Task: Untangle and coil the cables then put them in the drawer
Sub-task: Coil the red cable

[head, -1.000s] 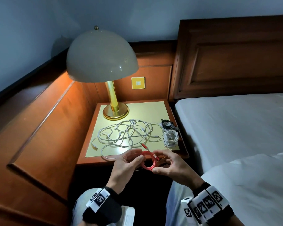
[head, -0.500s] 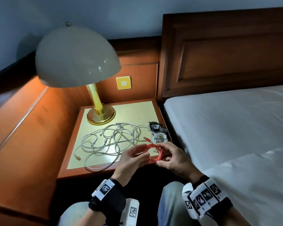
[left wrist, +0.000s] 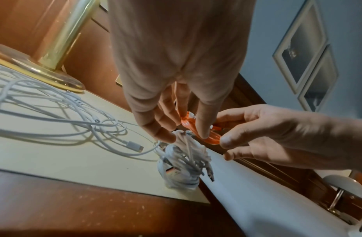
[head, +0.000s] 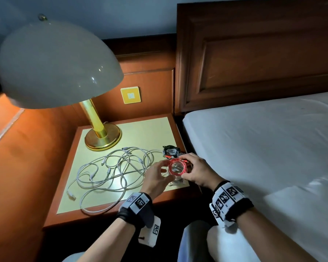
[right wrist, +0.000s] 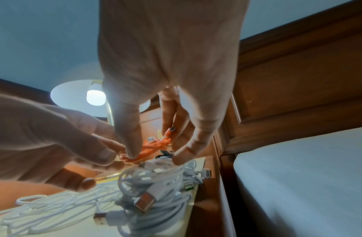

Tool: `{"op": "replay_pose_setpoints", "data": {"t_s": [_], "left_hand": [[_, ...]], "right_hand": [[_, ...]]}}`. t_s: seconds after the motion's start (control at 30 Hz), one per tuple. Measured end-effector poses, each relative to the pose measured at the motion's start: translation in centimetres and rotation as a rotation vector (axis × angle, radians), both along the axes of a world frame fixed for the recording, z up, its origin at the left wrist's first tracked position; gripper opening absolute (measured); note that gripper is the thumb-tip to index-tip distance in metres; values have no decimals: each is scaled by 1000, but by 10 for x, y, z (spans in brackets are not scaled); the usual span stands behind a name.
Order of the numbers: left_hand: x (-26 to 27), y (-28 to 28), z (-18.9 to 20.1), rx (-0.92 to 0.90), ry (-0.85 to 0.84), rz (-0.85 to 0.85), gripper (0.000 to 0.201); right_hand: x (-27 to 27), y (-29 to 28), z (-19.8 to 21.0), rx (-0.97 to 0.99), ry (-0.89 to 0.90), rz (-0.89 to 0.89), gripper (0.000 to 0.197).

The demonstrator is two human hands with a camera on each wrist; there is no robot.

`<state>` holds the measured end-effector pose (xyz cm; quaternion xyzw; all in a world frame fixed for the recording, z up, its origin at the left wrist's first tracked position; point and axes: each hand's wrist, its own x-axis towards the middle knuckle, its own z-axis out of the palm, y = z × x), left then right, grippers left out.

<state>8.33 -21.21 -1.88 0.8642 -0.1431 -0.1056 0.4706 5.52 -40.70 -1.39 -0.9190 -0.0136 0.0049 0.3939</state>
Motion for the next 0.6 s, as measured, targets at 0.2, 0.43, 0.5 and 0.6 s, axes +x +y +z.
{"op": "replay_pose_setpoints", "data": {"t_s": [0.2,0.43,0.5,0.6], "left_hand": [[6,-3,-8,27,18,-1,55],[5,0,-13,27,20,-2,60],[3,4,-14,32,25,7,62],[-2,11,-14,27,34,12,63]], "right_hand": [[6,3,-13,-28,38,6,61],[5,1,-19,-24,61,-11,70],[4,-1,-18,-10,46,-27,76],[0,0,-13,-26,22,-38,76]]}}
